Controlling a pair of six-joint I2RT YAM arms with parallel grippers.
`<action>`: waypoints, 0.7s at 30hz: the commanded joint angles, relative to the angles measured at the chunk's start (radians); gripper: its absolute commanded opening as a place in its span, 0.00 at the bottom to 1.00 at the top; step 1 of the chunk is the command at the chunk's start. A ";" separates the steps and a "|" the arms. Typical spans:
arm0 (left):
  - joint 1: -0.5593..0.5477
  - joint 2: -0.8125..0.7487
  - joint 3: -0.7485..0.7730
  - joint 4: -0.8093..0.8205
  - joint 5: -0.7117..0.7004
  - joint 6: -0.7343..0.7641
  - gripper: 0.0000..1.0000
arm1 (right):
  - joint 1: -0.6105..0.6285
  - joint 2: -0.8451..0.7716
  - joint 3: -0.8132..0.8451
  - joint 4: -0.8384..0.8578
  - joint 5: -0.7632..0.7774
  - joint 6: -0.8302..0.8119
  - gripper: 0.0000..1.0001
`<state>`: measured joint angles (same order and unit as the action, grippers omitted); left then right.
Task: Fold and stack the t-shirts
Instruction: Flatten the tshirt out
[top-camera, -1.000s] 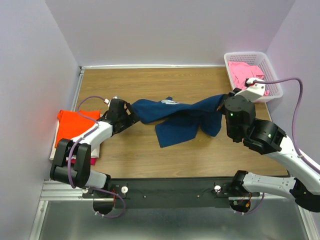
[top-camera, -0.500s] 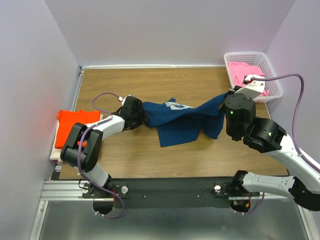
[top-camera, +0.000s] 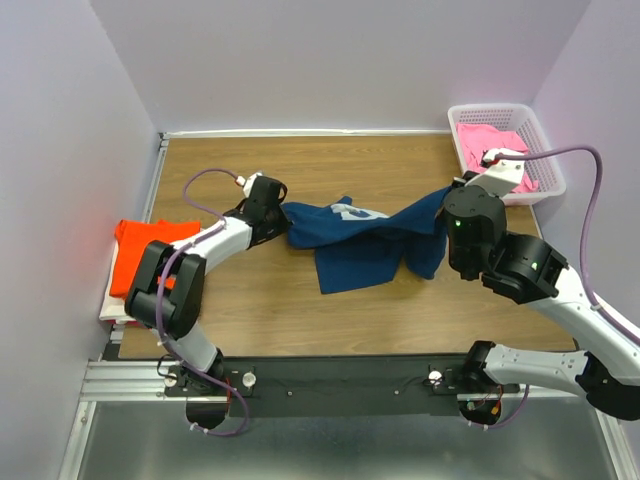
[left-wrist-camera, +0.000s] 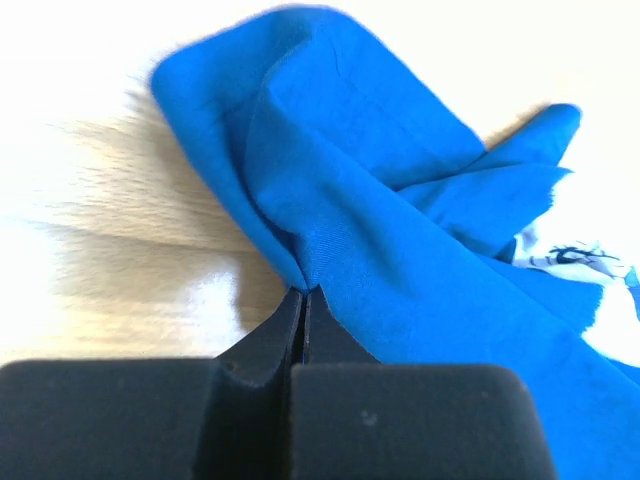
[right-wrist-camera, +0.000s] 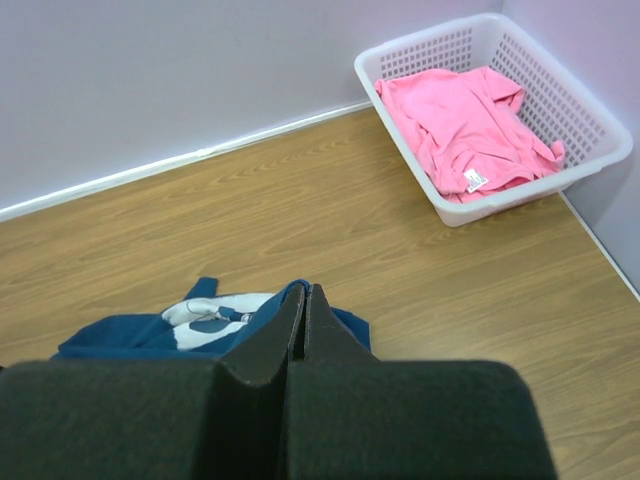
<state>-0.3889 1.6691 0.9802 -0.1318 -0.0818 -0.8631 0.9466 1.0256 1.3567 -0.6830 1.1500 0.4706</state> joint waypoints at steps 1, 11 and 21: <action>0.019 -0.136 0.049 -0.116 -0.096 0.065 0.00 | -0.003 0.014 0.009 -0.012 0.013 -0.001 0.00; 0.038 -0.348 0.193 -0.439 -0.220 0.216 0.14 | -0.005 -0.007 0.010 -0.012 0.030 -0.027 0.00; 0.039 -0.339 0.051 -0.371 -0.093 0.193 0.68 | -0.005 0.022 -0.025 -0.012 -0.015 -0.009 0.00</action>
<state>-0.3546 1.3247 1.1015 -0.4953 -0.2199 -0.6559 0.9470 1.0378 1.3502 -0.6830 1.1389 0.4519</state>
